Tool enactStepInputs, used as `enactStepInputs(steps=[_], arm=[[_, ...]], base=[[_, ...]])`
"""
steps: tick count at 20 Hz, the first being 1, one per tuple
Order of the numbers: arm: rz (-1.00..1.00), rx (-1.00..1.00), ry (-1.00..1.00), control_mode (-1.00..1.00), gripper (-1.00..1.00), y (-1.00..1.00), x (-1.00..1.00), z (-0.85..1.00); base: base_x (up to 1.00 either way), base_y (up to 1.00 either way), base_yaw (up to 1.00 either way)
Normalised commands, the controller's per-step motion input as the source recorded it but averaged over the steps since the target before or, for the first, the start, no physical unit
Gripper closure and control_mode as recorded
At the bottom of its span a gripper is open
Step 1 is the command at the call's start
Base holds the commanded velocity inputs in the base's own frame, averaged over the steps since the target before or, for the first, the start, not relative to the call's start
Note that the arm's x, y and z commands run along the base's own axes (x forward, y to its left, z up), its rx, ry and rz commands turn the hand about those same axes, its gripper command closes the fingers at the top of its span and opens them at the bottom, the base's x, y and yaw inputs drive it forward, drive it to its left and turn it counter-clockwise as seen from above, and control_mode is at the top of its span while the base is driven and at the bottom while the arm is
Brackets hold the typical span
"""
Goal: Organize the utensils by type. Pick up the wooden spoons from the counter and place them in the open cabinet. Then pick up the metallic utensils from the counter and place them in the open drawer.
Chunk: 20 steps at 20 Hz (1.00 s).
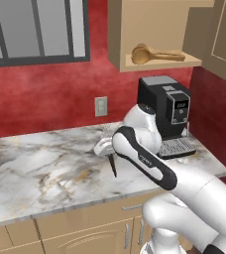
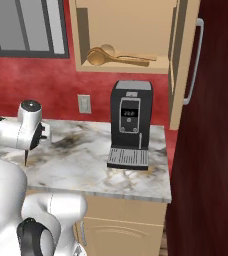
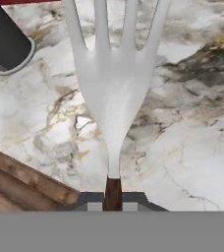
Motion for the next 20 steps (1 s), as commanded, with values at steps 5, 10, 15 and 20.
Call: enactStepInputs(steps=[5,10,15,20], arm=[[0.58,-0.07,0.00,-1.00,1.00,-0.21,-0.31,0.24],[0.55,-0.16,0.00,-1.00,1.00,-0.14,-0.30,0.21],[0.37,-0.28,-0.06,-1.00,1.00,-0.12,-0.32,0.16],[0.12,-0.27,-0.11,-1.00,1.00,-0.22,-0.28,0.07]], base=[[0.00,0.00,0.00],[0.00,0.00,0.00],[0.00,0.00,0.00],[0.00,0.00,0.00]])
